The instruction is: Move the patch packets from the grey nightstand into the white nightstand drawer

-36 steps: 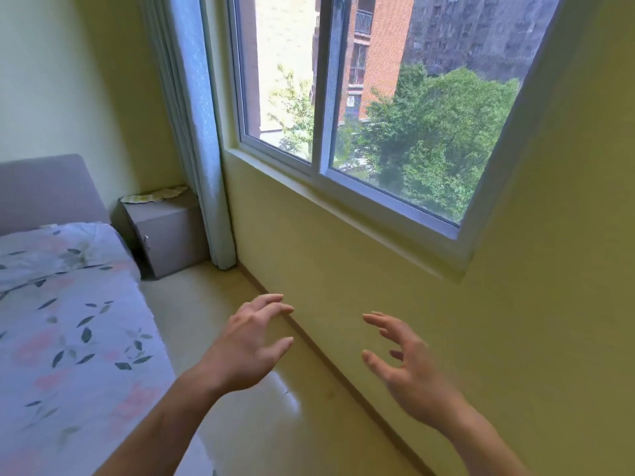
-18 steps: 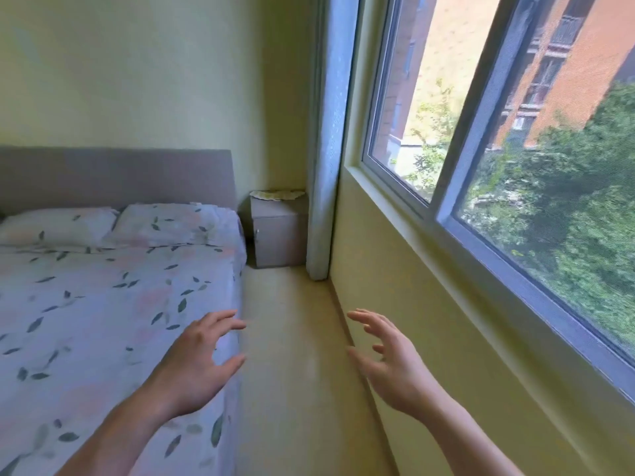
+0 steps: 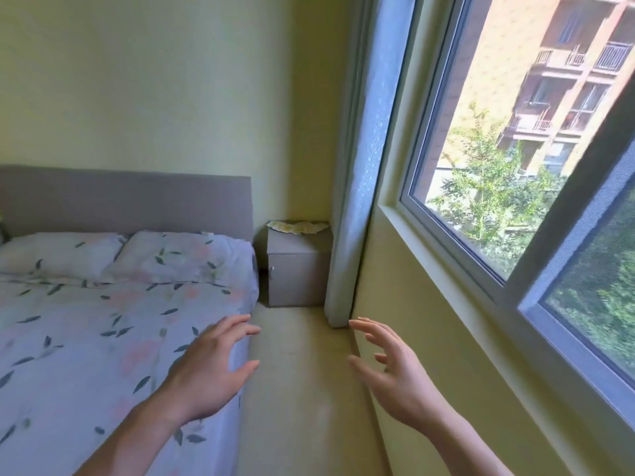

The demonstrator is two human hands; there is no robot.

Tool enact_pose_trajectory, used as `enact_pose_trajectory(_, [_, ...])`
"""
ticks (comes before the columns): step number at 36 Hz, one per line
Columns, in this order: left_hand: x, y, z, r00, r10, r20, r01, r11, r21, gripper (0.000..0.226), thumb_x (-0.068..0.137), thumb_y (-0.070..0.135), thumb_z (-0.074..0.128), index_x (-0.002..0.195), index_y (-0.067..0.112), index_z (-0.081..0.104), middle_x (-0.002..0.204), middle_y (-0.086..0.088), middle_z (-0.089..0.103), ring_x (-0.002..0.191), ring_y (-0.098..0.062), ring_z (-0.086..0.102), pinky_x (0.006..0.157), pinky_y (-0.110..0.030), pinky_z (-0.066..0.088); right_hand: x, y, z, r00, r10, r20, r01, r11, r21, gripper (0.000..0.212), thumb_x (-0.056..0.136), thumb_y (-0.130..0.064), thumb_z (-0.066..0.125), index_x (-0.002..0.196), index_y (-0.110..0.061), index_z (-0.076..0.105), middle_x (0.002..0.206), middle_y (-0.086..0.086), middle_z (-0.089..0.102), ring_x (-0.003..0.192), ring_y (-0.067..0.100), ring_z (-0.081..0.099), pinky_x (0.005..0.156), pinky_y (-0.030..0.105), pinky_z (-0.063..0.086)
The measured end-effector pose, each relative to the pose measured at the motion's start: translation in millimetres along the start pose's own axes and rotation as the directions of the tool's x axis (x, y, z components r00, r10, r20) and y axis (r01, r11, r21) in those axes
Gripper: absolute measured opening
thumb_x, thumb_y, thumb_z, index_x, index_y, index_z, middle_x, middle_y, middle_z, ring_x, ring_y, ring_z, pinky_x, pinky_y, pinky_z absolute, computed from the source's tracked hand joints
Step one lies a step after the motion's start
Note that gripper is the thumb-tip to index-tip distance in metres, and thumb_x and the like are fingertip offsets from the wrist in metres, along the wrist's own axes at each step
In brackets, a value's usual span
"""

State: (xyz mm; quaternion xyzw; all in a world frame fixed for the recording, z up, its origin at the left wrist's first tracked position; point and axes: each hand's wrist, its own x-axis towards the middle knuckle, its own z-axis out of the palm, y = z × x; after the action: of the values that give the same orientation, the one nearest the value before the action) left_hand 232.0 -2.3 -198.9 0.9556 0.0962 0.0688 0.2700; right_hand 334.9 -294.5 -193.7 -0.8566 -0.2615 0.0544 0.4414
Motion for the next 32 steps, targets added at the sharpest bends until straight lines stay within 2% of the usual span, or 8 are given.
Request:
enact_pose_trajectory(4, [69.0,6.8,-2.2,0.999,0.054,-0.004,-0.054,0.998,-0.026,0.044,0.092,0.046,0.065,0.134,0.044,0.051,0.141,0.035,0.029,0.134,0.003,0.032,0.107,-0.013,0.021,58.0,12.7,-4.3,1.000,-0.006,0.003,0.006,1.000,0.007,0.050,0.092,-0.027,0.071,0.135,-0.047,0.055,0.143,-0.031,0.046,0.130,-0.015,0.043,0.098,0.009,0.042])
enact_pose_trajectory(10, [174.5,-6.4,5.6,0.998,0.069,0.007,-0.068,0.997,-0.033,0.042,0.090,0.043,0.067,0.131,0.044,0.055,0.147,0.029,0.034,0.135,0.000,0.037,0.109,-0.017,0.026,159.7,40.4,-5.6,1.000,0.000,0.000,0.000,0.999,0.037,0.051,0.092,-0.025,0.071,0.137,-0.042,0.055,0.141,-0.030,0.046,0.121,-0.020,0.045,0.093,0.003,0.040])
enact_pose_trajectory(15, [263.5,-19.0,15.1,0.999,0.041,0.020,-0.040,0.999,-0.030,0.039,0.092,0.042,0.066,0.130,0.043,0.055,0.143,0.034,0.032,0.126,0.009,0.033,0.104,-0.013,0.023,250.4,75.2,-4.9,1.000,-0.003,0.021,0.002,0.999,0.055,0.051,0.092,-0.027,0.070,0.136,-0.048,0.053,0.141,-0.037,0.042,0.121,-0.013,0.048,0.096,0.004,0.038])
enact_pose_trajectory(20, [350.8,-40.6,13.9,0.999,-0.037,0.017,0.037,0.999,-0.023,0.038,0.091,0.043,0.067,0.127,0.045,0.054,0.142,0.034,0.034,0.126,0.005,0.040,0.102,-0.015,0.026,347.9,107.3,-10.0,0.999,0.016,0.040,-0.020,0.993,0.116,0.048,0.093,-0.025,0.071,0.130,-0.051,0.054,0.140,-0.035,0.045,0.125,-0.019,0.044,0.092,0.001,0.038])
enact_pose_trajectory(22, [380.9,-49.4,10.3,0.998,-0.063,-0.002,0.063,0.998,-0.012,0.038,0.092,0.043,0.067,0.128,0.045,0.053,0.141,0.035,0.033,0.121,0.009,0.038,0.100,-0.013,0.026,388.7,118.1,-10.0,0.998,0.012,0.067,-0.020,0.992,0.124,0.048,0.093,-0.026,0.070,0.129,-0.052,0.054,0.141,-0.034,0.045,0.126,-0.020,0.042,0.091,0.000,0.038])
enact_pose_trajectory(26, [431.8,-74.8,2.0,0.990,-0.135,-0.045,0.134,0.991,-0.012,0.039,0.092,0.043,0.067,0.128,0.044,0.054,0.142,0.035,0.032,0.116,0.009,0.043,0.096,-0.013,0.029,473.2,132.3,-3.7,0.993,0.006,0.118,-0.022,0.991,0.134,0.048,0.093,-0.025,0.071,0.135,-0.045,0.055,0.143,-0.028,0.047,0.125,-0.015,0.046,0.091,0.000,0.039])
enact_pose_trajectory(29, [459.0,-103.6,-2.4,0.980,-0.193,-0.047,0.193,0.981,-0.021,0.039,0.092,0.046,0.066,0.129,0.045,0.054,0.143,0.035,0.033,0.128,0.005,0.041,0.103,-0.017,0.028,528.5,132.3,8.5,0.985,-0.013,0.172,-0.013,0.988,0.151,0.048,0.093,-0.025,0.071,0.133,-0.045,0.055,0.141,-0.030,0.047,0.127,-0.010,0.048,0.090,0.002,0.040])
enact_pose_trajectory(32, [492.3,-131.1,-6.4,0.967,-0.250,-0.048,0.249,0.968,-0.026,0.038,0.093,0.046,0.065,0.129,0.045,0.053,0.142,0.035,0.032,0.131,0.004,0.037,0.107,-0.020,0.028,585.0,133.4,23.5,0.974,-0.048,0.220,0.012,0.987,0.161,0.046,0.093,-0.025,0.071,0.125,-0.053,0.053,0.139,-0.033,0.047,0.126,-0.018,0.043,0.091,0.002,0.040])
